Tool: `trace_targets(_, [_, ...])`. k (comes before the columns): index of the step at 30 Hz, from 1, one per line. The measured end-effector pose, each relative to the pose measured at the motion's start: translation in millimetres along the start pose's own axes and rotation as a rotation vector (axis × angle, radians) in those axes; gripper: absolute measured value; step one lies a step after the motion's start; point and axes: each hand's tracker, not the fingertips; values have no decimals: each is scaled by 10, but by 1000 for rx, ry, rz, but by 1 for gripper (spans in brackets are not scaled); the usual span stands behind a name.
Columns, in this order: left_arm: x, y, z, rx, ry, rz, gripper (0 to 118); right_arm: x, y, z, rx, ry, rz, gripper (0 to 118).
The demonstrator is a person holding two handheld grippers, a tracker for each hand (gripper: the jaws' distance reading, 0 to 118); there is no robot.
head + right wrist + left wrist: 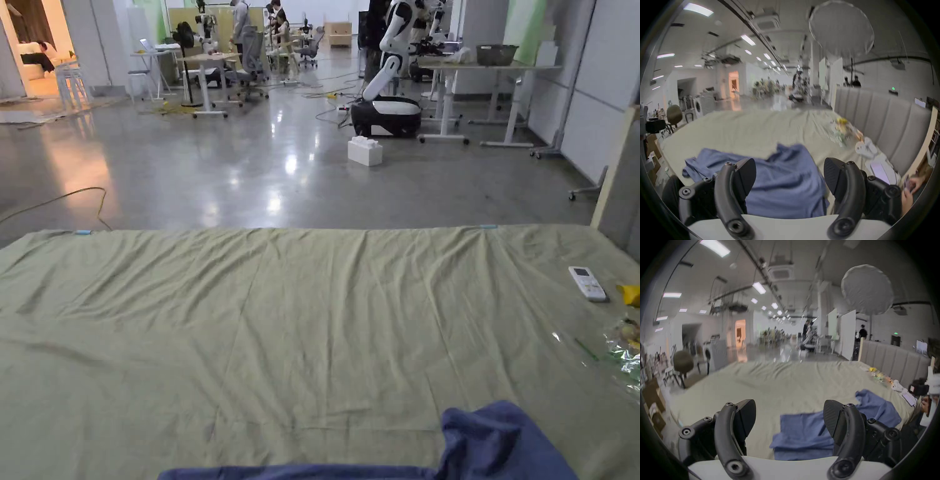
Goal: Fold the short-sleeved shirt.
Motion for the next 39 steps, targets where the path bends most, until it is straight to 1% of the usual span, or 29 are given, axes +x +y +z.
trace_targets(4, [225,276,276,67,-67,-71,86,-191,303,166,110,56,-43,89])
trace_targets(7, [337,415,377,90,-52,-69,82,-267,400,230,148,91,-66,88])
trace_targets(8, [353,453,402,103,-59,-56,74,-284,420,251,152,97,-66,85])
trace_targets(9, [364,483,431,126,-75,-25,63,-306,443,277,158,107,-63,81])
trace_targets(10, [377,514,453,134,-84,6,47,-330,458,292,163,115,-55,73])
trace_targets(11, [375,545,466,134,-105,25,22,-351,471,318,168,120,-46,57])
trace_targets(12, [382,563,477,131,-112,27,14,-367,485,343,167,125,-40,47])
trace_targets(13, [412,562,490,130,-102,18,14,-384,501,362,167,129,-33,39])
trace_targets(14, [418,563,507,133,-108,3,7,-405,513,368,156,127,-34,25])
trace_targets(15, [433,581,532,135,-131,-25,5,-416,518,381,148,129,-36,13])
trace_targets(16, [453,588,548,130,-130,-34,3,-424,509,390,145,137,-35,3])
trace_targets(17, [459,590,557,127,-127,-42,1,-446,499,400,149,136,-26,2])
trace_targets(19, [462,593,577,124,-135,-55,1,-488,526,399,145,131,3,0])
trace_targets(20, [461,597,579,123,-132,-55,1,-497,510,402,131,129,-3,0])
trace_targets(22, [452,599,584,127,-133,-53,1,-506,542,419,175,143,21,0])
trace_targets(24, [460,630,586,125,-133,-48,1,-496,539,408,147,149,-18,0])
trace_targets(29, [445,615,567,116,-126,-39,1,-483,559,411,160,145,-22,0])
trace_targets(34, [373,580,449,91,-126,-11,1,-477,536,378,147,152,-54,0])
trace_targets(36, [326,539,334,40,-120,-12,1,-470,507,342,136,157,-63,0])
trace_targets(39, [187,465,15,-101,-105,26,1,-457,434,263,90,163,-83,0])
